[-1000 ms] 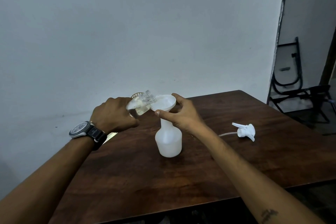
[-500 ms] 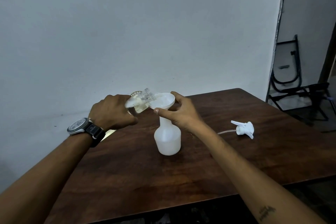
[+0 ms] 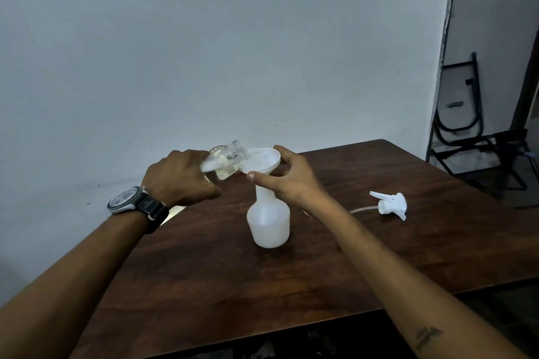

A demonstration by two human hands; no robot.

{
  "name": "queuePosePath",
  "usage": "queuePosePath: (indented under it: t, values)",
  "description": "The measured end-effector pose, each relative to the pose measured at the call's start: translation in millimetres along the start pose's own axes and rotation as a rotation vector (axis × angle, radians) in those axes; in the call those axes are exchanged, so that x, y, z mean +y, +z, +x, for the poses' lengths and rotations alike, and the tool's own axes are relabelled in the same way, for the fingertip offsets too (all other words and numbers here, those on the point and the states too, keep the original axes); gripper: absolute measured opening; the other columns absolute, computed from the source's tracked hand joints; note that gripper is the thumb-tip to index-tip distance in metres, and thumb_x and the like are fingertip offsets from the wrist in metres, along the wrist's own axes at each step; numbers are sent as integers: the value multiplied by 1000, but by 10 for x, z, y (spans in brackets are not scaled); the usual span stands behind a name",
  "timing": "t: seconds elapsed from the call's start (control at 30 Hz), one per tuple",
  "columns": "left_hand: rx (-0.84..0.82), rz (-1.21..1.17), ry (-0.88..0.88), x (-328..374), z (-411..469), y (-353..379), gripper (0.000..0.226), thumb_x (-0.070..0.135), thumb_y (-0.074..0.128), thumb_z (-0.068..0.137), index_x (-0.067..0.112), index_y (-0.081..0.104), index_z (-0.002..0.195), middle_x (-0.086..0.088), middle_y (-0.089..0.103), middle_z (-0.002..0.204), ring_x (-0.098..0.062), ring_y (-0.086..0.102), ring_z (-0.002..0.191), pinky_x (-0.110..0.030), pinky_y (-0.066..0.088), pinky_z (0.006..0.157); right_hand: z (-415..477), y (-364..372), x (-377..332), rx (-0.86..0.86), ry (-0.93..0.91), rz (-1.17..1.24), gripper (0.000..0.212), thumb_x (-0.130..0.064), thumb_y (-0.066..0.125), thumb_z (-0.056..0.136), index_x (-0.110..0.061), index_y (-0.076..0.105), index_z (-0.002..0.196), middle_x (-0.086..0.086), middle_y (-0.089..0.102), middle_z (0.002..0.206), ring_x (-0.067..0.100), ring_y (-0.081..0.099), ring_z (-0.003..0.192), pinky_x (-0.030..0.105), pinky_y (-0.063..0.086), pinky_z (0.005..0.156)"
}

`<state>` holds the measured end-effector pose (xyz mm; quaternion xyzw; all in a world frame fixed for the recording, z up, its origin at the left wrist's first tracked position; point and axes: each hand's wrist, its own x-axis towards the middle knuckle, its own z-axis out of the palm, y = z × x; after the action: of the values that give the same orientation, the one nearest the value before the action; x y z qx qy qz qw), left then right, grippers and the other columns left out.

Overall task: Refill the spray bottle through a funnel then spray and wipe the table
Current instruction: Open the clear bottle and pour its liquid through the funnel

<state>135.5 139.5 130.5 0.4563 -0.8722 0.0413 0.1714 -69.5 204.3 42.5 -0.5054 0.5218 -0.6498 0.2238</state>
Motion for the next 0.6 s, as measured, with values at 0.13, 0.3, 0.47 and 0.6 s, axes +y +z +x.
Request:
queuePosePath:
  t: [0.13,0.3,0.47,0.6]
  values:
    - [-12,-6,5,3,14,2,18,39,76,68,36,60,75,19,62,79,-17,62,85,-30,45,65,2,-22,6,-5,-7,3,45,-49,94,62,-32,69,95,-3,78,104,22,75,103,32,55,75]
    - [-12,-17,-4,-21,34,10,17,41,76,65,37,64,77,17,67,81,-16,65,84,-30,50,68,20,-10,19,-2,-1,-9,48,-52,94,61,-33,68,96,-4,78,106,22,75,105,35,59,80]
    - [-17,-14,-3,-50,27,5,17,42,74,63,39,64,76,17,68,81,-15,65,83,-31,52,69,20,2,27,0,-3,-28,50,-54,93,61,-33,68,99,-7,78,108,19,74,107,35,59,82]
    - [-9,11,-2,-55,18,4,19,41,75,64,38,62,78,16,67,83,-16,64,84,-30,48,67,1,0,-1,1,-5,-12,42,-47,94,64,-33,68,94,-5,78,105,21,74,104,30,53,74]
